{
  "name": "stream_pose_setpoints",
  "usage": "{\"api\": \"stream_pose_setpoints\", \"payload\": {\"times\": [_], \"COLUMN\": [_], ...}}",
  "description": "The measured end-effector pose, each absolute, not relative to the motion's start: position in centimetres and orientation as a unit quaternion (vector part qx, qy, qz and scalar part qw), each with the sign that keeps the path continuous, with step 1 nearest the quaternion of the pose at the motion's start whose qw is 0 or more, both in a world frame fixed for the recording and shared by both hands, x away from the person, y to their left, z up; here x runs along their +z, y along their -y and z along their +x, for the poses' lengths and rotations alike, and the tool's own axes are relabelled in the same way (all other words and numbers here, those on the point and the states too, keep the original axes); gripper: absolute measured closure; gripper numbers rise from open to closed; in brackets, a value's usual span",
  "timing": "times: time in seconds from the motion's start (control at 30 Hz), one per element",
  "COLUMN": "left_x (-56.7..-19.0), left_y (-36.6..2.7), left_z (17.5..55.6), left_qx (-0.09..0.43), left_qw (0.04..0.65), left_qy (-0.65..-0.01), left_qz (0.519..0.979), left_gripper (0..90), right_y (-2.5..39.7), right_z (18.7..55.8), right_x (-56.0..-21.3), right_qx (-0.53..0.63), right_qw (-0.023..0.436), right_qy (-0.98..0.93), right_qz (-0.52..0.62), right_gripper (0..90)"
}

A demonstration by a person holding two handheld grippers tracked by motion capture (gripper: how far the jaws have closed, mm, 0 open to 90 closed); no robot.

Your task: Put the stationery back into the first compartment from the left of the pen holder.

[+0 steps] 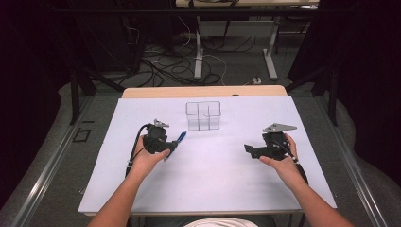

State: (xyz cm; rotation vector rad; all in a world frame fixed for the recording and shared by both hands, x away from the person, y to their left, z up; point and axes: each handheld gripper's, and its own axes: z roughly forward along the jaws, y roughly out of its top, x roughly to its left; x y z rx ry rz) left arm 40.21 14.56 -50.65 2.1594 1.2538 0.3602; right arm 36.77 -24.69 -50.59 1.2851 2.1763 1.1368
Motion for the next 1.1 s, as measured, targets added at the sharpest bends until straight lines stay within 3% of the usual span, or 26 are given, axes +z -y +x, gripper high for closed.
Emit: {"api": "stream_pose_setpoints", "payload": {"times": [0.17, 0.4, 1.1], "left_x": [-51.2, -52.0, -53.4], "left_y": [-14.4, -14.1, -12.9], "left_z": [40.9, 41.6, 42.5], "left_qx": [0.114, 0.091, 0.094], "left_qw": [0.289, 0.266, 0.214], "left_qy": [-0.494, -0.498, -0.482], "left_qz": [0.812, 0.82, 0.844], "left_gripper": [47.9, 55.0, 69.3], "right_y": [24.8, 24.8, 24.7], "right_z": [36.9, 36.9, 36.9], "right_x": [-50.7, -50.8, -50.9], "right_qx": [0.405, 0.405, 0.407], "right_qw": [0.182, 0.181, 0.176], "right_qy": [-0.773, -0.773, -0.776], "right_qz": [0.454, 0.454, 0.449], "right_gripper": [13.0, 13.1, 14.9]}}
